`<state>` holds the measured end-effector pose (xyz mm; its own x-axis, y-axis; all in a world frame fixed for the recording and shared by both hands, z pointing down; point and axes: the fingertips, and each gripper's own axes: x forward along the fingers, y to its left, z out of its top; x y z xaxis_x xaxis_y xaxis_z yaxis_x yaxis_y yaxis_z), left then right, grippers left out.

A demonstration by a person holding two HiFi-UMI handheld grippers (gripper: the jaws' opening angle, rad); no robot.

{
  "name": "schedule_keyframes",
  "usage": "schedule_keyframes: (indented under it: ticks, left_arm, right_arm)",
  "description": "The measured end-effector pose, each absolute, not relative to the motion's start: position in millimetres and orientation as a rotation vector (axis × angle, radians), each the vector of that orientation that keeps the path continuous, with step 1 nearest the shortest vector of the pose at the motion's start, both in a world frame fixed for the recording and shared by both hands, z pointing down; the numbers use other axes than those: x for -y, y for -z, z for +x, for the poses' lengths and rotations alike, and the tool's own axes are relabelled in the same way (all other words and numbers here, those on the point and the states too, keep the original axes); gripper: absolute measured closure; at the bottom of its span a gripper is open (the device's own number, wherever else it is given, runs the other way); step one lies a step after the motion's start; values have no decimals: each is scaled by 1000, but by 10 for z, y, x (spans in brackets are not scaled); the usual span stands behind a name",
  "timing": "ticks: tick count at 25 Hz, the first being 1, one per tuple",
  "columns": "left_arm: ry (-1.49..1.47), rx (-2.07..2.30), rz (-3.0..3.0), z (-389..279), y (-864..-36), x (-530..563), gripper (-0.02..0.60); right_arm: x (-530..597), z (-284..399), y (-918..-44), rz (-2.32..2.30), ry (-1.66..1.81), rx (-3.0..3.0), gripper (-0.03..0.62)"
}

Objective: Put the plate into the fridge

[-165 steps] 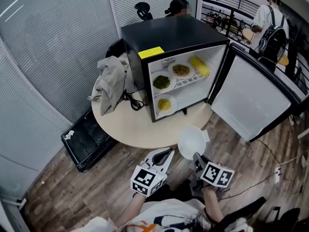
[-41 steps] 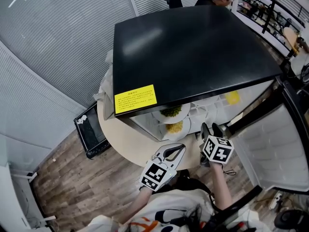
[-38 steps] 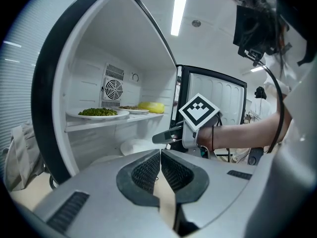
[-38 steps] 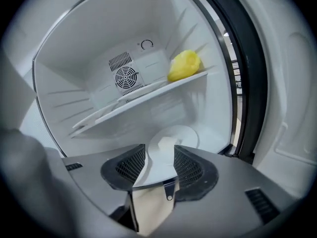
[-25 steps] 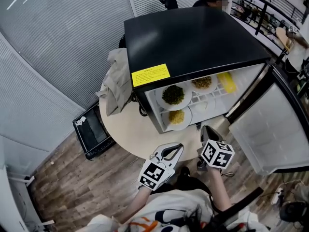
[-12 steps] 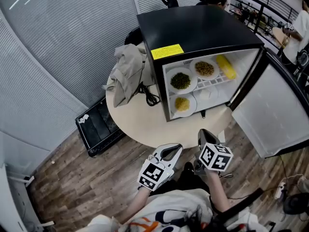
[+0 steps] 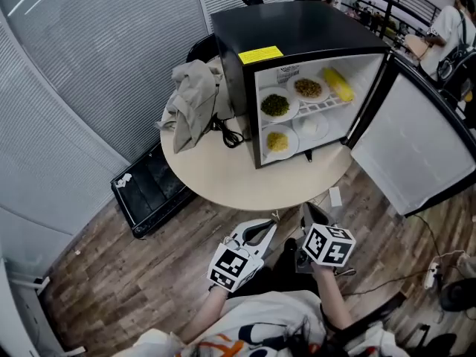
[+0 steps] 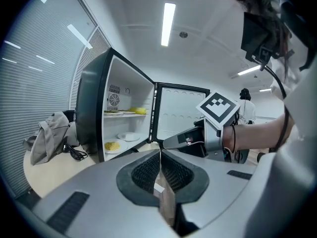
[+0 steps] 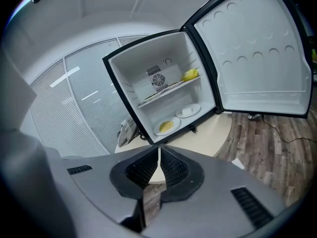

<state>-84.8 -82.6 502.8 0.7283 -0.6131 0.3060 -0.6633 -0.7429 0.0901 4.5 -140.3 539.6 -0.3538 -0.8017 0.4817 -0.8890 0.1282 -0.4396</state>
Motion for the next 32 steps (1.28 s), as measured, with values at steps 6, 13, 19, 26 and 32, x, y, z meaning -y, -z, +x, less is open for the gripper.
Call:
schedule_keyframes:
  ticks: [6, 13, 19, 26, 32]
  left_arm:
    - [-362, 983, 2751, -820, -5019, 603, 569]
    - [-333, 962, 2763, -710, -4970, 415, 569]
    - [-317, 992, 2757, -641, -4910, 386, 569]
    - [-319, 1033, 2748, -428, -4822, 153, 569]
    - [-346, 1041, 2745, -206, -4801, -217, 569]
  right_arm:
    - [1044, 88, -5394, 1729, -1026, 2227, 566]
    - [794, 168, -5360, 1728, -1007, 2215, 566]
    - [641, 200, -5338, 1694, -1004, 2227, 566]
    - [371, 414, -5286, 1668, -1007, 2252, 566]
    - [79, 538, -5293, 1618, -1015, 2279, 566]
